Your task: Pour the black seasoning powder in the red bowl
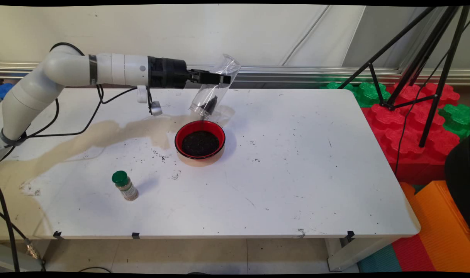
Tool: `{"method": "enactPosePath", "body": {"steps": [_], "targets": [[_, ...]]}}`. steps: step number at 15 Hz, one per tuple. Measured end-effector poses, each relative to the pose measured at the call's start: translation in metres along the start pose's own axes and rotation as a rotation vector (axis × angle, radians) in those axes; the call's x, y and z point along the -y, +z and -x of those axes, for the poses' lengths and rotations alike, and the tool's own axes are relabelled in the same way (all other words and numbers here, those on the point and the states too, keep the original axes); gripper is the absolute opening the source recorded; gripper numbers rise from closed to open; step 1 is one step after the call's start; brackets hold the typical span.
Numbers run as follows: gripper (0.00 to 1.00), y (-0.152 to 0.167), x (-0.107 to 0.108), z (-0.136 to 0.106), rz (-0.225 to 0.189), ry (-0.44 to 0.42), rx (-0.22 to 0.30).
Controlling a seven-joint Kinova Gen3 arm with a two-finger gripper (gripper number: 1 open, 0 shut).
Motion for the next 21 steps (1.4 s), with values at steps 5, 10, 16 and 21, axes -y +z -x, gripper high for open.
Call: {"method": "enactPosePath", "body": {"steps": [5,10,16,21], "targets": [[0.0,-0.004,0.005,0.002,-0.01,0.021,0.003],[0.0,-0.007,0.008,0.004,-0.017,0.049,0.005],[0.0,-0.009,0.01,0.002,-0.023,0.093,0.006],[0.0,-0.009,0.011,0.001,-0.024,0.131,0.009]]}}
